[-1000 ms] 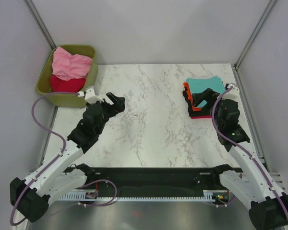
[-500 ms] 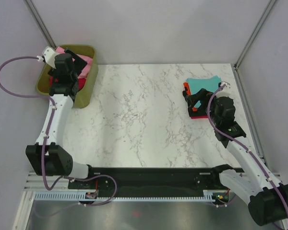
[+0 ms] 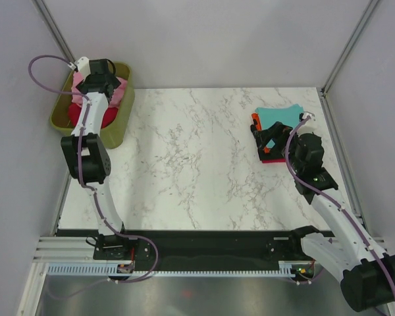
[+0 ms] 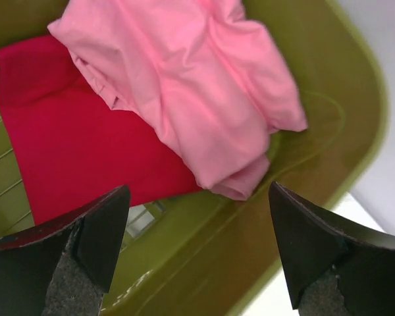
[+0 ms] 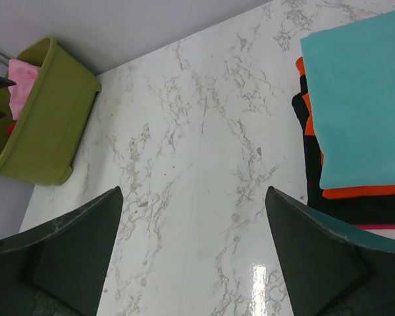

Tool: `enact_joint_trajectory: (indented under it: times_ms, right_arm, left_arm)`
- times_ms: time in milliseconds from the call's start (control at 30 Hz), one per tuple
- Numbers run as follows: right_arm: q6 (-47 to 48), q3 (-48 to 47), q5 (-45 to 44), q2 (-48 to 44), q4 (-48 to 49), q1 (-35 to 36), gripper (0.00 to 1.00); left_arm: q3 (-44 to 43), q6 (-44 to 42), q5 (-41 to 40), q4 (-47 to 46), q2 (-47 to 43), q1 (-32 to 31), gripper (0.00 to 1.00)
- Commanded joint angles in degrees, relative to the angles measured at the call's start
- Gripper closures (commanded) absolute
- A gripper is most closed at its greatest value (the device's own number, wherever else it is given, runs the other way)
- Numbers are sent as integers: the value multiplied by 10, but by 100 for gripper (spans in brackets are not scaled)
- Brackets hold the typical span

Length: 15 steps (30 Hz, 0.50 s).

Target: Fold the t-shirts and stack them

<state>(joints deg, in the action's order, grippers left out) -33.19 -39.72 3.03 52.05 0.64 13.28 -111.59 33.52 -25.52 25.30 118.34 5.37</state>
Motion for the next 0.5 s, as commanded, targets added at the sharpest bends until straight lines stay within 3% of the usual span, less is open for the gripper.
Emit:
enact_joint_trajectory:
  times_ms: [0, 200, 367, 467]
  right_arm:
    - [-10, 11, 1, -15, 30, 0, 2]
    - [-15, 19, -4, -24, 32, 0, 2]
    - [-23, 26, -5, -26, 37, -1, 2]
    - [-23, 27, -6, -22, 38, -1, 2]
  left_arm:
    - [-85, -35, -35, 47, 61, 16, 6]
    - [-173, -53, -23, 65, 149, 57, 5]
    - [-191, -55, -10, 68, 210, 83, 5]
    - [-199, -50, 6, 67, 224, 91, 17]
